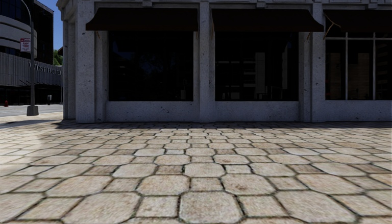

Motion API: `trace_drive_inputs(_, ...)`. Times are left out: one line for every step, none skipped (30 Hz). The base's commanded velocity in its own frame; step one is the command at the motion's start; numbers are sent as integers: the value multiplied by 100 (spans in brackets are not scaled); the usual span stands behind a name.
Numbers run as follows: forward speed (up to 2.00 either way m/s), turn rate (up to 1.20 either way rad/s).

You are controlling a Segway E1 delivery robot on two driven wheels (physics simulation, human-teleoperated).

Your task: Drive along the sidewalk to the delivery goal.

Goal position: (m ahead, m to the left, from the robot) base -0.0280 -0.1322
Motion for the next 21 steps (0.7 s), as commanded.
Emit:
trace_drive_inputs(0,0)
trace_drive_inputs(0,0)
trace_drive_inputs(0,0)
trace_drive_inputs(0,0)
trace_drive_inputs(0,0)
trace_drive_inputs(0,0)
trace_drive_inputs(0,0)
trace_drive_inputs(0,0)
trace_drive_inputs(0,0)
trace_drive_inputs(0,0)
trace_drive_inputs(0,0)
trace_drive_inputs(0,0)
trace_drive_inputs(0,0)
trace_drive_inputs(0,0)
trace_drive_inputs(0,0)
trace_drive_inputs(0,0)
trace_drive_inputs(0,0)
trace_drive_inputs(0,0)
trace_drive_inputs(0,0)
trace_drive_inputs(0,0)
trace_drive_inputs(0,0)
